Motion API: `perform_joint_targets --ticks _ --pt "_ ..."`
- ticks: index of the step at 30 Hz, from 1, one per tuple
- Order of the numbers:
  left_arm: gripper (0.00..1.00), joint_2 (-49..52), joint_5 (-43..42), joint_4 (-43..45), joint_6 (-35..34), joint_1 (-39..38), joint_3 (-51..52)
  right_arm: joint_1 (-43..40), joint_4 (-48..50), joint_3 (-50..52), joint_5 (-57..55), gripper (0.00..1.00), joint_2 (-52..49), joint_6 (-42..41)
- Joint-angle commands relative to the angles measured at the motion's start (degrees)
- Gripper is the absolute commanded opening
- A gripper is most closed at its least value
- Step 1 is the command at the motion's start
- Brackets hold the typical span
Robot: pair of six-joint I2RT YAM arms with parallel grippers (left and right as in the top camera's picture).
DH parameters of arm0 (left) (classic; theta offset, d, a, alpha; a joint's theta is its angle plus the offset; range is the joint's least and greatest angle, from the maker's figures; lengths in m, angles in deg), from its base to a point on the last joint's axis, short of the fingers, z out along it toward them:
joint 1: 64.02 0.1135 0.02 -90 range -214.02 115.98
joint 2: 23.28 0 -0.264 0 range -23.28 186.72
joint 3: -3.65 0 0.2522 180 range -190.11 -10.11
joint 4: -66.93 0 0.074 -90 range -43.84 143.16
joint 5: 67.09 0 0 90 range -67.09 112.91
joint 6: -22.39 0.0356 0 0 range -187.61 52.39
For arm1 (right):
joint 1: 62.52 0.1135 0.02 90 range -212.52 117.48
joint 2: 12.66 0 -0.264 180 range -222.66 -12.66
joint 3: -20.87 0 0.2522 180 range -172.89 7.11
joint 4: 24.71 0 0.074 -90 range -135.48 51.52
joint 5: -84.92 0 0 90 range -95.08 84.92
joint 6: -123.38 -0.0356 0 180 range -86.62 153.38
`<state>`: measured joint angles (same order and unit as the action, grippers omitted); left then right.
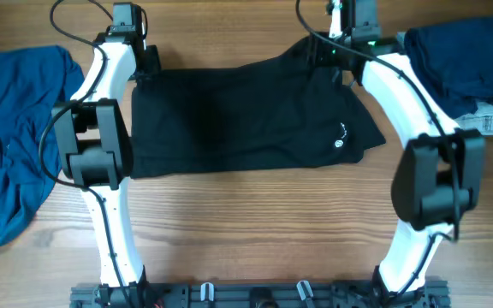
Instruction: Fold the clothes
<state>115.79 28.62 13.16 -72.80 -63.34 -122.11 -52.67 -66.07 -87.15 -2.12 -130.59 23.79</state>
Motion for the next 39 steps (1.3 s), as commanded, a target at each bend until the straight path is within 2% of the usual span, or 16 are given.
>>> perform_joint_targets --ticks 1,3,6,11,15,27,36,39 --pt "0.04 0.33 1.86 -1.42 -1.73 0.17 0.24 -0.11 2.75 -0.87 -0.55 0.66 -5.22 -4.5" --pt "0.04 0.33 1.86 -1.42 -1.73 0.11 0.24 -0.07 5.99 -0.87 -0.7 0.72 -7.37 -8.63" --pt "0.04 0.33 1.86 -1.53 -2.56 0.11 0.24 0.0 8.07 -0.87 -2.62 0.72 -8.94 -15.96" --pt "0.04 0.35 1.86 -1.44 -2.56 0.11 0.24 0.04 7.98 -0.87 -4.46 0.63 -11.5 -24.92" --pt "0.04 0.35 1.86 -1.38 -2.56 0.11 0.24 0.09 8.81 -0.87 -4.37 0.59 -13.88 -25.11" --pt "0.04 0.35 1.88 -1.05 -2.54 0.11 0.24 -0.07 15.78 -0.87 -6.19 0.31 -14.78 -23.37" --pt "0.04 0.39 1.88 -0.92 -2.54 0.11 0.24 -0.07 17.97 -0.87 -6.14 0.25 -17.97 -23.43" --pt "0.04 0.39 1.9 -0.9 -2.54 0.13 0.24 -0.13 17.92 -1.01 -6.16 0.1 -18.14 -23.21"
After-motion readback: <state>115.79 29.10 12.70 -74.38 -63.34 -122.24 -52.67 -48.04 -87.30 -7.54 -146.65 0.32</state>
